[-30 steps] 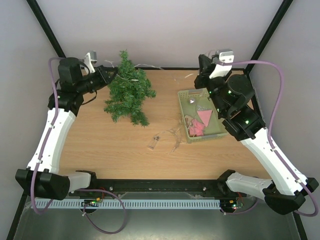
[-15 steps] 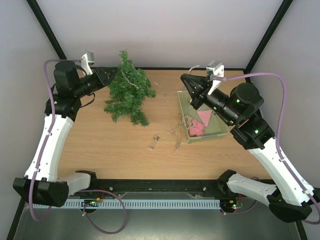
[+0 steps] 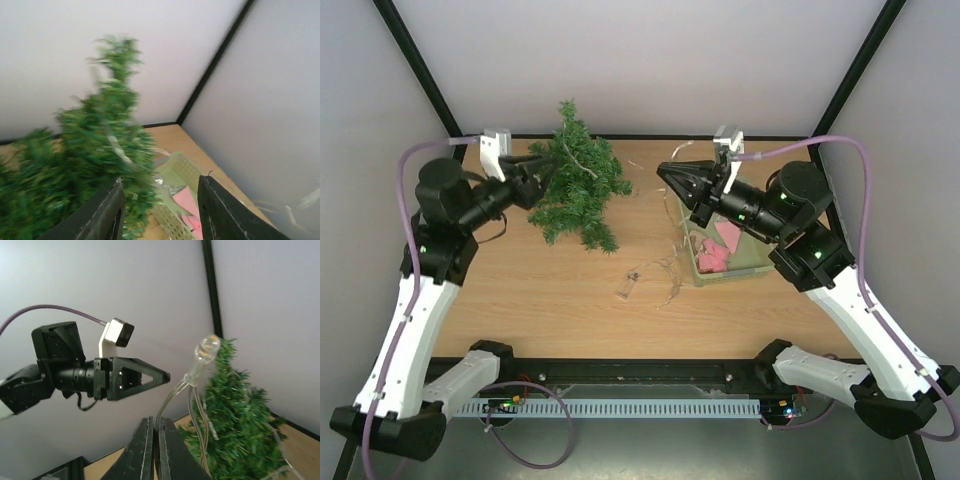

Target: Decorate the small christmas tree

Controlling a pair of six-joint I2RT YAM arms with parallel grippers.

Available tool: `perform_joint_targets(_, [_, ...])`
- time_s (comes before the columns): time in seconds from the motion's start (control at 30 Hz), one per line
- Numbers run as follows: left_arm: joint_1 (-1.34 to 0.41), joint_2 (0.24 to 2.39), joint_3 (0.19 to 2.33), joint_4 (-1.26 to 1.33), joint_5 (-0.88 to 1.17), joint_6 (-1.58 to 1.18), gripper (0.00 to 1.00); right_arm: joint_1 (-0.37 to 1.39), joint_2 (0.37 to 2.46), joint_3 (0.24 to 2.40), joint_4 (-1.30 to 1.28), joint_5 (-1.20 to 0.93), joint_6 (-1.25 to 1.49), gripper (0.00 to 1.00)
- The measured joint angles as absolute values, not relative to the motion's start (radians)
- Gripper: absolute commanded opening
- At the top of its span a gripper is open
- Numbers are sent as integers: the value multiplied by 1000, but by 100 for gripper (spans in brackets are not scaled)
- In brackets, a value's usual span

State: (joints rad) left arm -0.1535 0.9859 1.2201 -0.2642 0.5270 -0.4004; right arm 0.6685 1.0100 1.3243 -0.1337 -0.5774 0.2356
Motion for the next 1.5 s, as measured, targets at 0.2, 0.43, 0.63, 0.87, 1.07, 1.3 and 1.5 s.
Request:
perform_joint_targets(0.2, [-306,848,1092,-88,588,-253,47,669,1037,1322,-47,-709,344,2])
perform_joint_targets(0.43, [-535,877,1081,-44,620,3,51,669,1062,1319,6,-768,413,2])
perform_joint_targets(0.63, [-580,968,1081,-47,574,159,50,669,1064,1314,15,-796,439,2])
perform_joint_targets(0.87, [-584,1014,1090,-52,565,279,50,669,1066,1309,24,-819,447,2])
perform_joint_targets(1.07, [-586,1045,1108,-75,582,332,43,669,1082,1305,64,-842,465,2])
perform_joint_targets(1.3, [-602,1057,1110,-70,597,371,7,669,1100,1278,101,-863,487,2])
perform_joint_targets(1.5, [-612,1035,1091,-31,590,347,2,669,1108,1278,88,-849,468,16])
